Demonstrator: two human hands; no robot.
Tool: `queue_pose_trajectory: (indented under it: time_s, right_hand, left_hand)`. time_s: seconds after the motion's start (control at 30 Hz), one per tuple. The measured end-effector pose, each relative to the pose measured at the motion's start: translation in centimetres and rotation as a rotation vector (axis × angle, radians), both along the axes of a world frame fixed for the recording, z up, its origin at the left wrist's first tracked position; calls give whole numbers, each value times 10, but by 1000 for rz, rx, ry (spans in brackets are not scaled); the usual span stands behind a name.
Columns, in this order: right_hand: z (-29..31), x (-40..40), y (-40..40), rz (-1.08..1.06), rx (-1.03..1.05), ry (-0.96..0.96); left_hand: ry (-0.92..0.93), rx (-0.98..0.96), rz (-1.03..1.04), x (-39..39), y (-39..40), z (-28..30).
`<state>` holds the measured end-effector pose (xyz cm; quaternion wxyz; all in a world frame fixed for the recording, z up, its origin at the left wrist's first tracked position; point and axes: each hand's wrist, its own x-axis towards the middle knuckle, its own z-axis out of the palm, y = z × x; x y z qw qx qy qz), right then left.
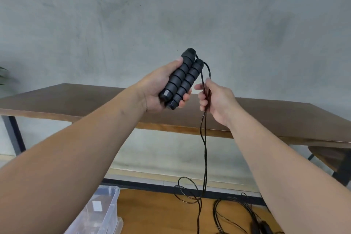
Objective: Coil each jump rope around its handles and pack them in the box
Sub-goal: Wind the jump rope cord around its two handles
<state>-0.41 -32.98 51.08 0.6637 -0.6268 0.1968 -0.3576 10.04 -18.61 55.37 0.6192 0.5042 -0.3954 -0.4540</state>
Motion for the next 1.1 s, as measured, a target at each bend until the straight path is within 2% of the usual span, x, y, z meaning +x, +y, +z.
queue_pose_trajectory:
  time_s: [0.23,0.47,0.67,0.8,0.97,1.1]
  right_hand:
    - [-45,3,15,40,146,30]
    - [-75,-4,38,145,78,272]
    - [-104,-16,56,239,31,350]
    - [-111,-22,66,334,-51,426]
    - [-110,-31,76,399,-104,566]
    - [-112,-37,79,309,-255,665]
  left_hand:
    - [73,59,3,5,-8,-33]
    - [93,90,-33,11,-4,-80]
    - [380,46,-80,12,10,-109]
    - [457,35,-199,9,14,-127]
    - [410,78,-209,7,14,-140]
    - [142,151,-67,9,18,-135]
